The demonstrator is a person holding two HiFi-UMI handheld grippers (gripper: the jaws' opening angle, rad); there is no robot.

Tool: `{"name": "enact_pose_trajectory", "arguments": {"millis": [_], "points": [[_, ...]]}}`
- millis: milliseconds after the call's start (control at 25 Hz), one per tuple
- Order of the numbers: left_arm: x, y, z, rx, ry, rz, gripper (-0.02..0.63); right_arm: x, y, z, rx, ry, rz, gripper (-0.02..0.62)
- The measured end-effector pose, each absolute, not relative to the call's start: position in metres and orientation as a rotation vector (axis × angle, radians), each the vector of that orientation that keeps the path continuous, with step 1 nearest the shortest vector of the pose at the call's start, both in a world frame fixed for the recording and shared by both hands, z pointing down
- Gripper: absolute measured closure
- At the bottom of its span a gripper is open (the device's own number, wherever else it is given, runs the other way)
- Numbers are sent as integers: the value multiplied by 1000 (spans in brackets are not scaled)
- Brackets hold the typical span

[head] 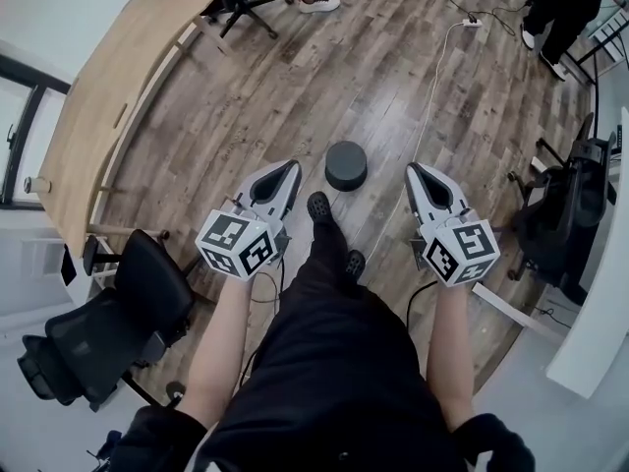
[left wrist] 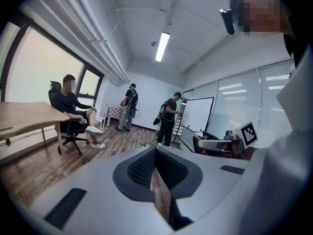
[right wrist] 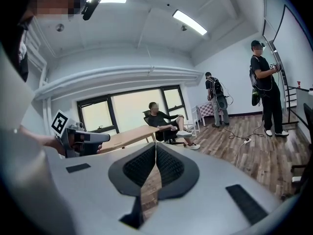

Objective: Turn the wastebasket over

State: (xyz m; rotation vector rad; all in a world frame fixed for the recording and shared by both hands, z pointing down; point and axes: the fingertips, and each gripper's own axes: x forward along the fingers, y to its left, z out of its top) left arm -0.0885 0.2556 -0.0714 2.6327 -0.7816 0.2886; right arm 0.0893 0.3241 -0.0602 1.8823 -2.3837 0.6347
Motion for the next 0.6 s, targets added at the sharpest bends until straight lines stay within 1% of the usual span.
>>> {"name": "enact_pose_trajectory", "arguments": {"millis": [600], "points": [[-43, 128, -37, 2595, -629, 284, 589, 97, 189, -38, 1796, -2279, 652, 561]]}}
